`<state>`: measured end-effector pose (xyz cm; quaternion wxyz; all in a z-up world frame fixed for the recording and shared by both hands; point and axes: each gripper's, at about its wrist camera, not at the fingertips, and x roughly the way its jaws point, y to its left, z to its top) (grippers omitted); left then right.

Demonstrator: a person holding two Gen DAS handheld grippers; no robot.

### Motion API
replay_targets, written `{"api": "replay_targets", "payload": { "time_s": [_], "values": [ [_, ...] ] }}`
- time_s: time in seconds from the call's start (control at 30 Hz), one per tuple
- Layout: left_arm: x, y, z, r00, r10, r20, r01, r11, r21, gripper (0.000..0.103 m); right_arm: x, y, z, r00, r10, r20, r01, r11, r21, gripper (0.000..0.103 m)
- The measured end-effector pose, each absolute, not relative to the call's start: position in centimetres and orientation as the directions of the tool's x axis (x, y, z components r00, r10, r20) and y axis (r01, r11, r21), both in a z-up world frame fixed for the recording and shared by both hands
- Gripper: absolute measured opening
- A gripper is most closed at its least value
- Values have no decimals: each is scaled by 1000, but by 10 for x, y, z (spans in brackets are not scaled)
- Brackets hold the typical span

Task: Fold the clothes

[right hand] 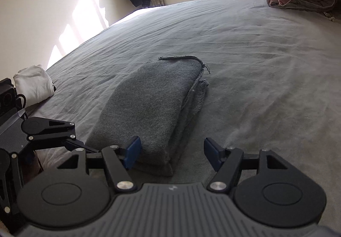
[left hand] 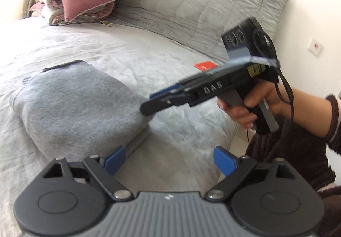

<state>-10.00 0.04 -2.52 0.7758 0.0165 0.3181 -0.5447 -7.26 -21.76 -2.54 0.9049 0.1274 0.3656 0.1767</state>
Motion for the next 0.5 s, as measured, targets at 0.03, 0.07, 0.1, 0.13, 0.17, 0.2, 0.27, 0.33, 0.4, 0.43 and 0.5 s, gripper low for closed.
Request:
{"api": "replay_targets", "payload": {
  "time_s": [0.03, 0.07, 0.1, 0.13, 0.17, 0.2, 0.27, 0.33, 0.4, 0.43, 0.5],
  "values": [
    [-93, 7, -23, 226, -838, -496, 835, 430, -345, 92, -75, -219, -25, 669, 419, -614, -201, 897, 394, 69],
    [-86, 13, -22, 246, -841, -481, 812, 450, -371, 92, -78, -219, -25, 667, 426, -612, -174, 887, 428, 69],
    [-78, 20, -22, 264, -843, -469, 786, 470, -402, 93, -81, -219, -25, 665, 431, -610, -145, 875, 462, 69],
    [-70, 26, -24, 283, -841, -460, 752, 492, -438, 93, -83, -219, -25, 663, 437, -607, -115, 862, 494, 69],
    [-61, 33, -26, 303, -837, -455, 715, 516, -472, 93, -86, -218, -26, 662, 444, -604, -89, 847, 524, 69],
    [-54, 40, -29, 326, -830, -453, 672, 541, -506, 93, -88, -218, -26, 662, 453, -597, -59, 826, 561, 69],
    [-39, 52, -36, 377, -808, -453, 581, 588, -563, 93, -89, -215, -27, 665, 466, -584, -30, 798, 602, 69],
    [-25, 62, -44, 425, -784, -452, 489, 619, -615, 93, -87, -211, -27, 671, 465, -577, -20, 790, 613, 69],
    [-13, 68, -51, 456, -772, -443, 415, 625, -661, 90, -81, -208, -25, 684, 449, -575, -17, 798, 603, 69],
    [-8, 70, -55, 468, -766, -440, 382, 625, -681, 89, -77, -208, -25, 692, 441, -571, -11, 798, 603, 69],
    [1, 71, -63, 481, -759, -439, 326, 620, -714, 87, -70, -214, -29, 700, 453, -553, 24, 758, 651, 69]
  ]
}}
